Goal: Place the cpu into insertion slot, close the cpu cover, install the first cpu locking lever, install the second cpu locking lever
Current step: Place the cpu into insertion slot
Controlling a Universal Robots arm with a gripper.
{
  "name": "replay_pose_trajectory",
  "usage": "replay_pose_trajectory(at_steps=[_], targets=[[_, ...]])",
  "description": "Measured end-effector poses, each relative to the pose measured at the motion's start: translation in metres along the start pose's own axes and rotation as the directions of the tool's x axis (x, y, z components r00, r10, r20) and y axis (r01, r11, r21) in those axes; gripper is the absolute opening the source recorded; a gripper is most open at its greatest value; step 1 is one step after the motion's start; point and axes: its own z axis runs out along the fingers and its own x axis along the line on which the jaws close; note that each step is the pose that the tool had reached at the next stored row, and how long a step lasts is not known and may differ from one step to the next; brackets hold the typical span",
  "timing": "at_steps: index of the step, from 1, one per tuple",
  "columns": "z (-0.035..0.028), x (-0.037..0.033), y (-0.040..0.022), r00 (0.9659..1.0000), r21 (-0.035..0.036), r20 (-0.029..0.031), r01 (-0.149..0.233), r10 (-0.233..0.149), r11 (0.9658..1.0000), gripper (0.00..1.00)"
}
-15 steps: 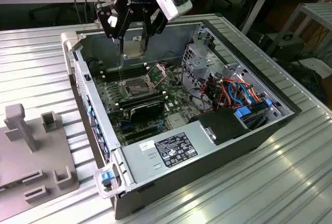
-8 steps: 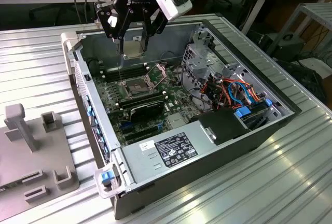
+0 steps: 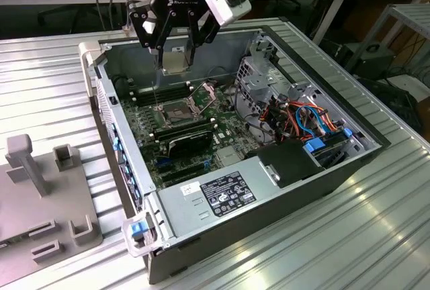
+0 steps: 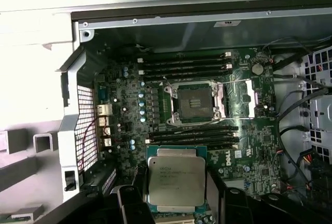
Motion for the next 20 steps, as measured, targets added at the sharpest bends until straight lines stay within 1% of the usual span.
replay_pose_trajectory(at_steps=[2, 4, 5, 20], targets=[[0.0004, -0.0006, 0.0003, 0.9994, 0.0007, 0.0016, -0.034, 0.034, 0.9994, 0.54], [0.0012, -0.0009, 0.0007, 0.9970, 0.0017, 0.0035, -0.077, 0.077, 0.9970, 0.54], [0.0015, -0.0009, 0.0009, 0.9957, 0.0019, 0.0042, -0.092, 0.092, 0.9957, 0.54], [0.0015, -0.0008, 0.0009, 0.9952, 0.0020, 0.0045, -0.097, 0.097, 0.9953, 0.54]])
